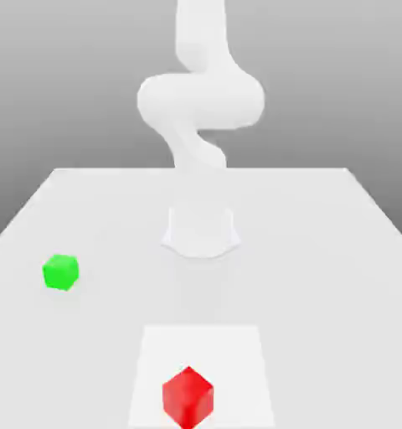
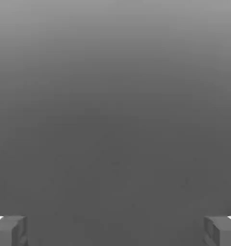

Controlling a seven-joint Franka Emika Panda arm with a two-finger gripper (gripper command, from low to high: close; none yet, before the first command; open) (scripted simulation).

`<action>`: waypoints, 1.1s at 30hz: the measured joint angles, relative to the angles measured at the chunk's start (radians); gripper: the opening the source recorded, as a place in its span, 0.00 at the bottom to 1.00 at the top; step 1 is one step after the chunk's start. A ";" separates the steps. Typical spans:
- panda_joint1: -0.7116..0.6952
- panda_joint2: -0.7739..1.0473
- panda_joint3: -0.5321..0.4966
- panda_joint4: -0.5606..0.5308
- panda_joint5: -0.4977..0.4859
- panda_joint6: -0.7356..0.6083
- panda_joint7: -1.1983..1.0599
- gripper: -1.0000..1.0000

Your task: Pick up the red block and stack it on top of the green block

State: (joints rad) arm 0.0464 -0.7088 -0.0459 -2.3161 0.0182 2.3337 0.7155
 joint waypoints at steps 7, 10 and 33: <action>0.112 0.261 -0.115 -0.045 0.068 0.093 -0.253 0.50; 0.148 0.371 -0.151 -0.064 0.101 0.132 -0.362 0.50; 0.120 1.094 -0.123 -0.138 0.187 0.494 -0.876 0.00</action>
State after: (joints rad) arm 0.1662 0.3849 -0.1689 -2.4537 0.2051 2.8282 -0.1605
